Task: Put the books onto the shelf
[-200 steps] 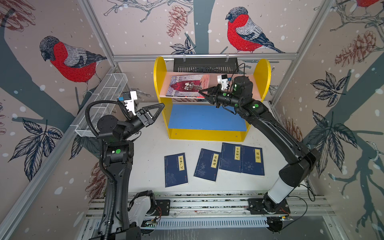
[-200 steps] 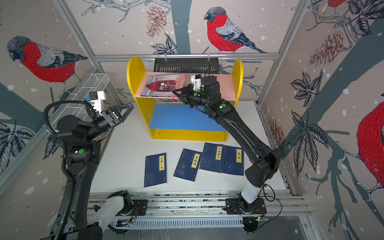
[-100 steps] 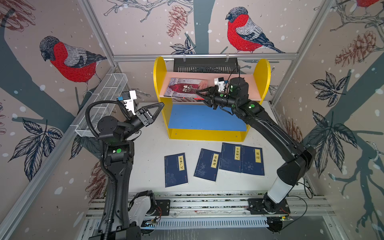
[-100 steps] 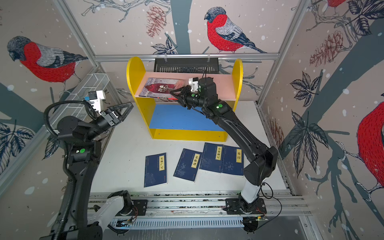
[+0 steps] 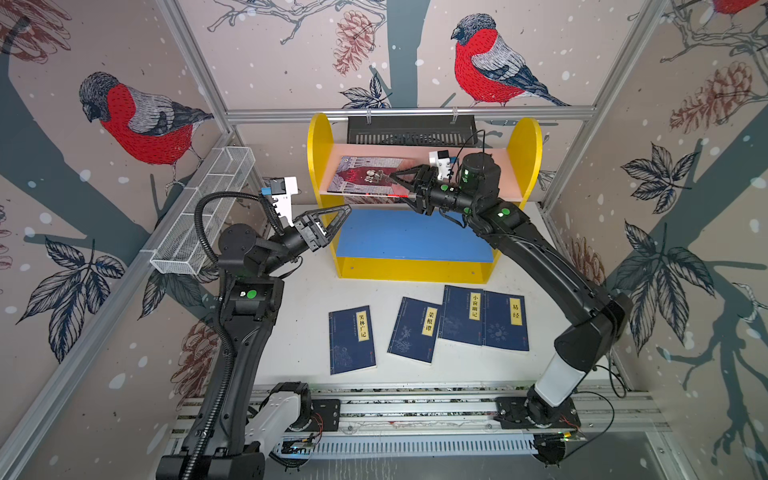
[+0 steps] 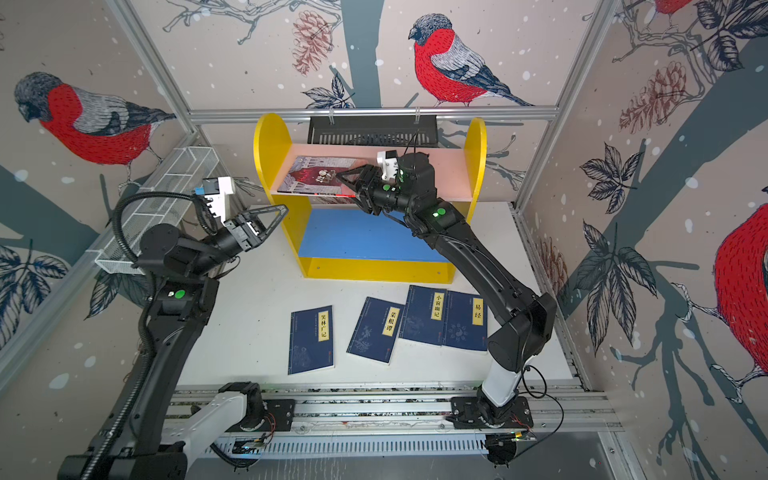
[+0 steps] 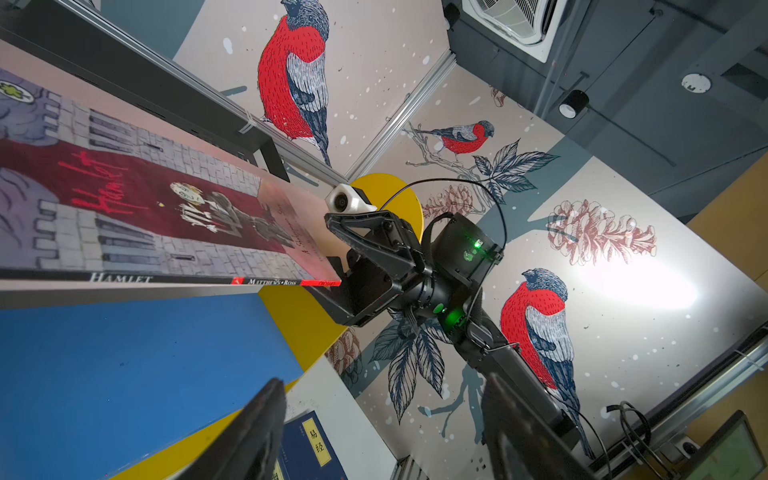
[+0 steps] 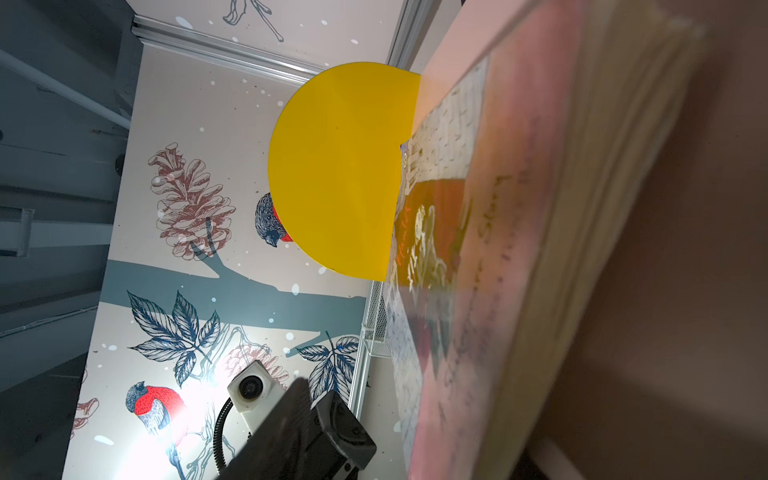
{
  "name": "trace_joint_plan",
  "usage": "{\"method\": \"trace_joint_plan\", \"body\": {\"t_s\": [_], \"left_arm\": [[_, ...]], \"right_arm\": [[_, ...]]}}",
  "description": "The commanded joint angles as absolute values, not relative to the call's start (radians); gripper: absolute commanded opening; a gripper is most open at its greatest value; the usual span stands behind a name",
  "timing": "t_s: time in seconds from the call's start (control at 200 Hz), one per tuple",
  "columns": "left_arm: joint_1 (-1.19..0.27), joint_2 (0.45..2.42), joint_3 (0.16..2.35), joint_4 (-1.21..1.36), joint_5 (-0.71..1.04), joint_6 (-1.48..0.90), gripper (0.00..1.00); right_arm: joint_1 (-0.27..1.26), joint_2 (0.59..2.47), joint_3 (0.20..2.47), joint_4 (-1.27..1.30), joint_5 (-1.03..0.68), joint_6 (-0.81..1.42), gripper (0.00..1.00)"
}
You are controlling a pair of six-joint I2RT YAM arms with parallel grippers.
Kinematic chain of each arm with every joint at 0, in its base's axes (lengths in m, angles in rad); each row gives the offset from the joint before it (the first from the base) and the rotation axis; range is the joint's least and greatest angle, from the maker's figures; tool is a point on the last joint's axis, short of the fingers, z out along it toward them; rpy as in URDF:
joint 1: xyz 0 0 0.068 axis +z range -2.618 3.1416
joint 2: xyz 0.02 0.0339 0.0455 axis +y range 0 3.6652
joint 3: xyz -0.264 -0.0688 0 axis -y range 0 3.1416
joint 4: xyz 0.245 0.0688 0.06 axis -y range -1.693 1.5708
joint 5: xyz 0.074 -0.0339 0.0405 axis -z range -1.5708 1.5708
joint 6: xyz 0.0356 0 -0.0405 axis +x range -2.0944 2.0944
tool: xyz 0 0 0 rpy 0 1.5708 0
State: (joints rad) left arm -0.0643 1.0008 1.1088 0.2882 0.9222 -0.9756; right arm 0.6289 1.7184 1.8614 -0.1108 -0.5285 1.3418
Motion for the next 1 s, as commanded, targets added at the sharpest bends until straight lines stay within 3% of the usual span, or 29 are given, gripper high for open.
{"method": "trace_joint_plan", "body": {"t_s": [0.0, 0.27, 0.846, 0.996], "left_arm": [[-0.131, 1.021, 1.121, 0.268, 0.857, -0.875, 0.75], [-0.284, 1.096, 1.177, 0.186, 0.749, -0.740, 0.75], [-0.321, 1.221, 1.238, 0.217, 0.670, -0.732, 0.73], [-0.319, 1.195, 1.259, 0.166, 0.669, -0.725, 0.72]], "right_arm": [[0.623, 1.705, 1.843, -0.149, -0.499, 1.346, 0.59], [0.617, 1.697, 1.828, -0.153, -0.500, 1.345, 0.61], [0.614, 1.704, 1.838, -0.175, -0.530, 1.322, 0.63], [0.609, 1.700, 1.836, -0.192, -0.536, 1.311, 0.50]]}}
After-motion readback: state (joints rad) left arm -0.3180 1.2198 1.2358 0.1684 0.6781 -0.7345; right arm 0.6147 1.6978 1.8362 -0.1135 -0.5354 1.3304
